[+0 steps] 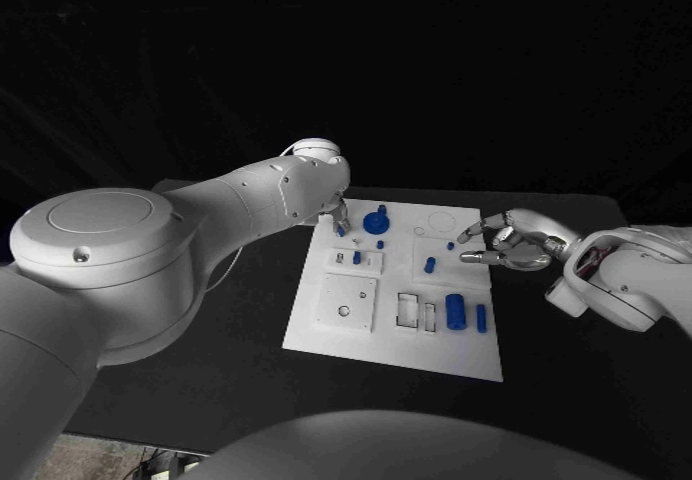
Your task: Assemble the parts on the task board
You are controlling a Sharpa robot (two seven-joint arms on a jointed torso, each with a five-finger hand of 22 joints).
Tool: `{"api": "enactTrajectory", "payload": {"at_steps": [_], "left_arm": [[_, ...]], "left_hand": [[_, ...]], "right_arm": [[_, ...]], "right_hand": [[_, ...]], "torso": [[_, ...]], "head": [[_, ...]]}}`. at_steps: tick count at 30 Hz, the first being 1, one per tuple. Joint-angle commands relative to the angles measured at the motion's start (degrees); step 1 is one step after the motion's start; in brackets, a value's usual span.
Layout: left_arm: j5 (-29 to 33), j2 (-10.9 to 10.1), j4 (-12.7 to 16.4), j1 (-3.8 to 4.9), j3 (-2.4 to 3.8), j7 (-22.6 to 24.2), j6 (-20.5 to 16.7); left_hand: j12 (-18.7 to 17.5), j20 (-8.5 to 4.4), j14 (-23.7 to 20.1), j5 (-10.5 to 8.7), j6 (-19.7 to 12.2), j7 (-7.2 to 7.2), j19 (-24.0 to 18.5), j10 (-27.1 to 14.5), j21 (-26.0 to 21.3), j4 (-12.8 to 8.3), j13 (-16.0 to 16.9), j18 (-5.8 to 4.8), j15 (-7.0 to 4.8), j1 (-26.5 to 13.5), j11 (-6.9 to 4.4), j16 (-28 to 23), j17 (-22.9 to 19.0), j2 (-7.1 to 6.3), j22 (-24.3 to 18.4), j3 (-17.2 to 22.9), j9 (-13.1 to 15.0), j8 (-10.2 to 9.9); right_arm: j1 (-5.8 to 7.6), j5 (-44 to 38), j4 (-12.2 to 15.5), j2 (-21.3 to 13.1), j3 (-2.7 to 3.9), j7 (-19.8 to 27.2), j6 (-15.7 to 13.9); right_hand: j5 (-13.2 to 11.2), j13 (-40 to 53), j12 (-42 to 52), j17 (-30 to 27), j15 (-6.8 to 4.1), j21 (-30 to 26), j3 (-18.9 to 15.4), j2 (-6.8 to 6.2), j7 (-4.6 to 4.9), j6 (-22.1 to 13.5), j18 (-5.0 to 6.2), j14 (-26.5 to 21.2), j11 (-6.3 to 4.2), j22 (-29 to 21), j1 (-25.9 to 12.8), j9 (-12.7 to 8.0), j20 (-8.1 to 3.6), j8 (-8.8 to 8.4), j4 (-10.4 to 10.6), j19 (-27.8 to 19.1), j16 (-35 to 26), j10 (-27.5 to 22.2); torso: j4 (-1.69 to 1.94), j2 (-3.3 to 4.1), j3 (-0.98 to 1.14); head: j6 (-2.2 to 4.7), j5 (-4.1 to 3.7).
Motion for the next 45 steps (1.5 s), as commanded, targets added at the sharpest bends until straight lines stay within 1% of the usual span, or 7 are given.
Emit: {"api": "enactTrajectory", "payload": {"at_steps": [1,9,19,25,32,39,45], "left_arm": [[-0.3,0.1,0.0,-0.05,0.03,-0.1,-0.1],[-0.7,0.0,0.1,-0.15,0.03,-0.1,-0.3],[-0.9,-1.3,2.4,0.22,0.01,-1.5,-1.1],[-1.0,-3.9,7.2,1.98,0.00,-3.9,-0.3],[2.4,-9.0,16.6,4.70,-0.07,-7.9,0.8],[7.3,-12.2,23.6,5.34,-0.50,-11.6,0.7],[8.2,-13.3,26.6,5.24,-1.20,-12.3,-0.8]], "left_hand": [[0.2,-0.46,6.1,0.26,0.0,-0.34,2.4,6.0,-0.4,-0.9,15.0,-0.02,-0.43,1.3,-0.42,0.1,15.1,-0.51,12.4,2.7,0.5,-0.4],[0.2,-0.52,6.1,0.10,0.2,-0.40,2.4,6.0,-0.5,-3.1,15.0,-0.02,-0.41,1.7,-0.42,0.1,15.1,-3.48,12.5,10.4,2.1,-0.8],[0.2,-0.52,6.1,-0.75,0.6,-0.29,2.4,6.0,-0.6,-4.0,15.0,-0.01,-0.53,0.4,-0.48,0.1,15.1,-5.02,12.6,13.4,3.0,-0.7],[0.2,-0.55,6.1,-1.32,0.7,-0.34,2.4,6.0,-0.7,-3.9,15.0,0.02,-0.57,-0.6,-0.52,0.1,15.1,-5.37,12.5,14.1,3.3,-0.8],[0.2,-0.58,6.1,-1.79,0.7,-0.33,2.2,6.0,-1.0,-3.7,15.0,0.08,-0.59,-1.5,-0.54,0.1,15.1,-5.49,12.4,14.7,3.4,-1.0],[0.2,-0.59,6.1,-1.86,0.6,-0.27,2.0,6.0,-1.3,-3.5,15.0,0.17,-0.59,-2.1,-0.52,0.1,15.1,-5.34,12.2,15.0,3.4,-1.2],[0.2,-0.58,6.1,-1.79,0.6,-0.19,1.8,6.0,-1.5,-3.3,15.0,0.24,-0.56,-2.7,-0.47,0.1,15.1,-5.25,12.1,15.1,3.5,-1.4]], "right_arm": [[-0.01,0.2,0.0,0.0,0.00,-0.2,1.1],[-0.01,0.3,-0.1,0.1,0.00,-0.2,1.1],[-0.02,0.4,-0.3,0.0,0.00,-0.1,0.9],[-0.03,0.4,-0.5,-0.1,-0.01,-0.2,0.9],[-0.12,0.4,-0.9,-0.1,-0.01,-0.2,1.1],[-0.36,0.4,-1.1,0.0,-0.02,-0.1,1.2],[-0.72,0.5,-1.2,-0.1,-0.02,0.0,1.2]], "right_hand": [[0.4,15.0,-0.1,15.1,0.48,-0.3,-0.3,0.62,0.08,0.5,0.74,6.0,0.40,11.9,0.1,-0.1,0.06,-0.23,0.0,-0.5,0.2,6.0],[0.4,15.0,-0.1,15.1,0.48,-0.3,-0.3,0.62,0.08,0.5,0.74,6.0,0.40,11.9,0.1,-0.1,0.06,-0.23,0.0,-0.5,0.2,6.0],[0.4,15.0,-0.1,15.1,0.48,-0.5,-0.3,0.67,0.09,0.5,0.80,6.0,0.40,11.8,0.1,-0.1,0.07,-0.24,-0.1,-0.6,0.2,6.0],[0.4,15.0,-0.1,15.1,0.48,-0.6,-0.3,0.68,0.09,0.5,0.83,6.0,0.40,11.7,0.1,-0.1,0.07,-0.24,-0.1,-0.8,0.2,6.0],[0.4,15.0,-0.1,15.1,0.48,-0.6,-0.3,0.68,0.09,0.5,0.83,6.0,0.40,11.7,0.1,-0.1,0.07,-0.24,-0.1,-0.8,0.2,6.0],[0.4,15.0,-0.1,15.1,0.49,-0.6,-0.3,0.69,0.10,0.5,0.84,6.0,0.41,11.7,0.1,-0.1,0.07,-0.24,-0.1,-0.8,0.2,6.0],[0.4,15.0,-0.1,15.1,0.49,-0.6,-0.4,0.70,0.10,0.5,0.85,6.0,0.41,11.7,0.2,-0.2,0.07,-0.26,-0.1,-0.8,0.2,6.0]], "torso": [[-0.02,0.00,0.00],[0.00,-0.02,0.01],[0.03,-0.10,0.05],[0.05,-0.12,0.07],[0.11,-0.21,0.07],[0.37,-0.69,0.18],[0.32,-0.71,0.18]], "head": [[0.00,0.10],[0.00,0.14],[0.00,0.25],[0.00,0.40],[0.00,0.51],[0.00,0.51],[0.00,0.77]]}}
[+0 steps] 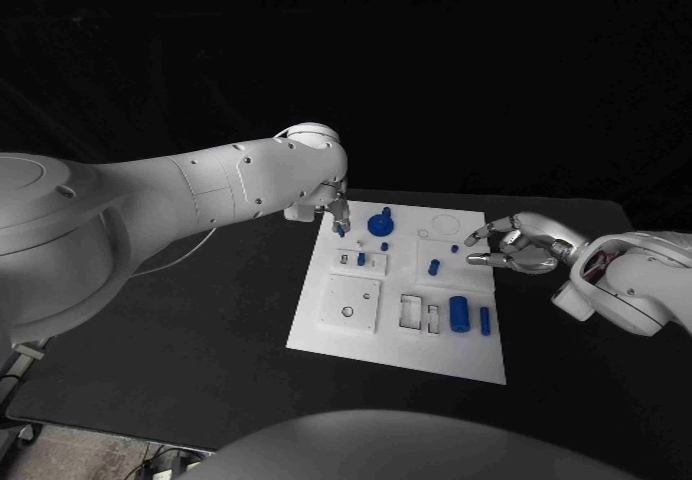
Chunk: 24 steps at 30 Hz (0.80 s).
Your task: Assemble the parts on the task board
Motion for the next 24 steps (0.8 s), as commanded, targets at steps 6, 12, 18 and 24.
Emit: {"api": "enactTrajectory", "payload": {"at_steps": [6,12,18,24], "left_arm": [[2.4,-0.7,2.4,-0.81,-0.93,-2.9,-2.3],[2.0,-1.0,3.0,-1.65,-1.78,-2.5,-3.3],[1.3,-1.2,3.2,-2.47,-2.19,-2.3,-3.8],[1.1,-1.3,3.5,-2.88,-2.33,-2.4,-4.5]], "left_hand": [[0.2,-0.37,6.0,0.06,0.5,-0.47,1.5,6.0,-0.5,0.1,15.0,0.28,-0.42,-1.2,-0.44,0.1,15.1,0.06,12.0,0.4,0.2,-0.5],[0.2,-0.36,6.0,0.09,0.4,-0.47,1.4,6.0,-0.6,0.1,15.0,0.32,-0.42,-1.3,-0.43,0.1,15.1,0.11,11.9,0.5,0.2,-0.5],[0.2,-0.36,6.0,0.23,0.4,-0.46,1.3,6.0,-0.8,0.2,15.0,0.37,-0.41,-1.5,-0.43,0.1,15.1,0.22,11.8,0.5,0.2,-0.5],[0.2,-0.35,6.0,0.31,0.5,-0.42,1.2,6.0,-0.9,0.3,15.0,0.38,-0.40,-1.8,-0.40,0.1,15.1,0.28,11.8,0.6,0.3,-0.6]], "right_arm": [[-0.43,0.0,-0.1,-0.1,-0.01,0.3,0.9],[-0.52,0.1,-0.1,-0.1,-0.01,0.3,1.0],[-0.54,0.1,0.0,-0.2,-0.01,0.3,1.0],[-0.55,0.1,-0.1,-0.1,-0.01,0.3,1.0]], "right_hand": [[0.2,15.0,-0.1,15.1,0.49,-0.4,-0.4,0.47,-0.10,0.3,0.85,6.0,0.41,11.7,-0.1,-0.1,0.08,-0.26,-0.1,-0.4,0.2,6.0],[0.2,15.0,-0.1,15.1,0.50,-0.5,-0.4,0.47,-0.09,0.3,0.87,6.0,0.42,11.7,0.1,-0.1,0.09,-0.31,-0.2,-0.5,0.2,6.0],[0.2,15.0,-0.1,15.1,0.50,-0.5,-0.4,0.47,-0.09,0.3,0.87,6.0,0.42,11.7,0.1,-0.1,0.09,-0.31,-0.2,-0.5,0.2,6.0],[0.2,15.0,-0.1,15.1,0.51,-0.5,-0.4,0.46,-0.08,0.2,0.88,6.0,0.43,11.6,0.1,-0.2,0.09,-0.36,-0.3,-0.5,0.2,6.0]], "torso": [[-0.05,-0.02,0.07],[-0.03,0.05,0.06],[-0.01,0.02,0.06],[0.02,-0.01,0.07]], "head": [[0.00,0.09],[0.00,0.13],[0.00,0.14],[0.00,0.34]]}}
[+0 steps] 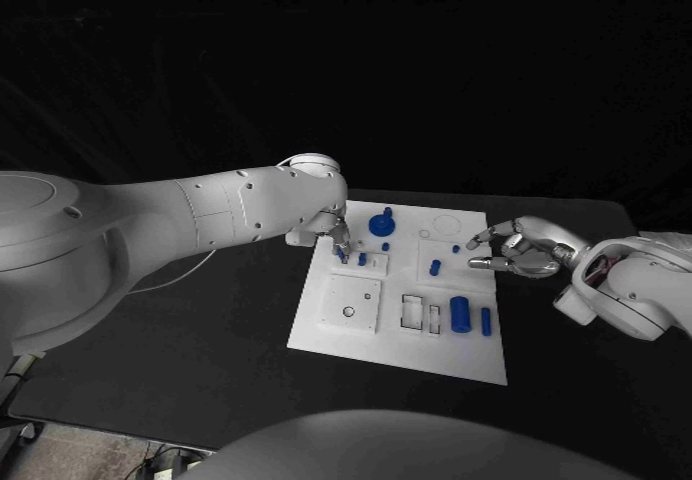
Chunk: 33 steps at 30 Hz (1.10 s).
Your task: Assemble the parts on the task board
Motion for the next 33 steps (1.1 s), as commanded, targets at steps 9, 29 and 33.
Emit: {"api": "enactTrajectory", "payload": {"at_steps": [9,29,33], "left_arm": [[-0.5,-0.2,0.8,-0.20,-0.04,-0.9,-2.2],[-1.0,0.0,0.7,-0.62,-0.18,-1.0,-1.4],[-1.1,0.0,0.7,-0.70,-0.21,-0.9,-1.4]], "left_hand": [[0.2,-0.33,6.0,0.35,0.2,-0.03,1.2,6.0,-0.5,0.1,15.0,0.40,-0.38,-1.1,-0.40,0.1,15.1,-0.03,11.8,0.2,0.2,-0.3],[0.2,-0.32,6.0,0.17,0.3,-0.04,1.0,6.0,-0.7,0.3,15.0,0.47,-0.37,-1.4,-0.38,0.1,15.1,0.00,11.7,0.2,0.3,-0.3],[0.2,-0.32,6.0,0.11,0.3,-0.03,1.0,6.0,-0.8,0.3,15.0,0.48,-0.37,-1.5,-0.38,0.1,15.1,0.01,11.6,0.2,0.3,-0.3]], "right_arm": [[-0.11,0.0,-0.1,0.1,-0.01,0.4,0.8],[-0.16,0.0,-0.2,0.2,-0.01,0.3,1.0],[-0.16,0.0,-0.2,0.2,-0.01,0.3,0.9]], "right_hand": [[0.2,15.0,-0.1,15.1,0.51,-0.2,-0.3,0.46,-0.08,0.2,0.88,6.0,0.43,11.7,0.1,-0.1,0.09,-0.37,-0.1,-0.5,0.2,6.0],[0.2,15.0,-0.1,15.1,0.51,-0.2,-0.3,0.49,-0.08,0.2,0.88,6.0,0.43,11.7,0.1,-0.1,0.10,-0.38,-0.2,-0.5,0.2,6.0],[0.2,15.0,-0.1,15.1,0.51,-0.2,-0.3,0.49,-0.08,0.2,0.87,6.0,0.43,11.7,0.1,-0.2,0.10,-0.38,-0.2,-0.5,0.2,6.0]], "torso": [[-0.02,-0.06,0.03],[-0.02,-0.05,0.01],[-0.01,-0.05,0.01]], "head": [[0.00,0.25],[0.00,0.38],[0.00,0.39]]}}
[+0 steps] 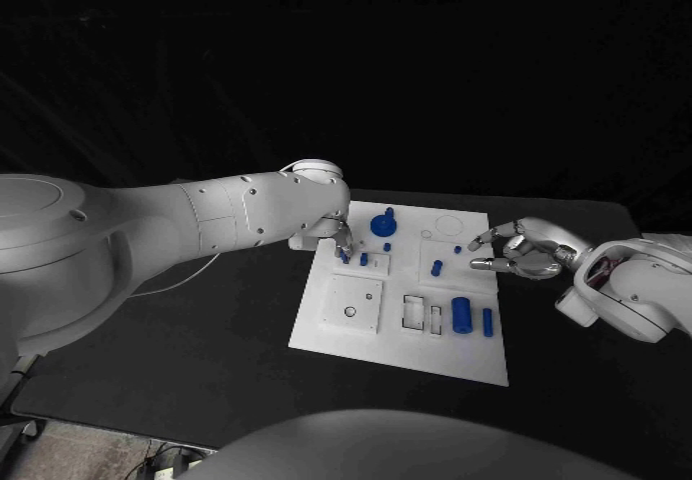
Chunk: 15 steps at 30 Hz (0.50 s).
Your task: Assemble the parts on the task board
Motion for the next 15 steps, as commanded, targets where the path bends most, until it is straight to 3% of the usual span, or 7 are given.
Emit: {"api": "enactTrajectory", "payload": {"at_steps": [1,15], "left_arm": [[-0.5,0.1,0.1,-0.07,-0.01,-0.8,0.4],[-1.8,0.4,-0.4,-0.38,-0.04,-0.3,0.4]], "left_hand": [[0.2,-0.32,6.0,0.11,0.3,-0.04,1.0,6.0,-0.3,0.1,15.0,0.48,-0.37,-0.5,-0.38,0.1,15.1,0.15,11.6,0.1,0.1,-0.3],[0.2,-0.32,6.0,0.07,0.3,-0.06,0.9,6.0,-0.5,0.1,15.0,0.52,-0.37,-0.5,-0.38,0.1,15.1,0.19,11.6,0.1,0.1,-0.4]], "right_arm": [[-0.06,-0.1,0.0,0.1,-0.01,0.3,0.9],[-0.07,-0.1,0.1,-0.1,-0.01,0.3,0.8]], "right_hand": [[0.2,15.0,-0.1,15.1,0.51,-0.2,-0.3,0.50,-0.07,0.2,0.87,6.0,0.44,11.7,0.1,-0.1,-0.10,-0.38,-0.2,-0.3,0.2,6.0],[0.2,15.0,-0.1,15.1,0.51,-0.2,-0.3,0.51,-0.07,0.3,0.87,6.0,0.44,11.7,0.1,-0.1,-0.10,-0.38,-0.2,-0.3,0.2,6.0]], "torso": [[0.01,0.00,0.01],[-0.02,0.02,-0.02]], "head": [[0.00,0.04],[0.00,-0.04]]}}
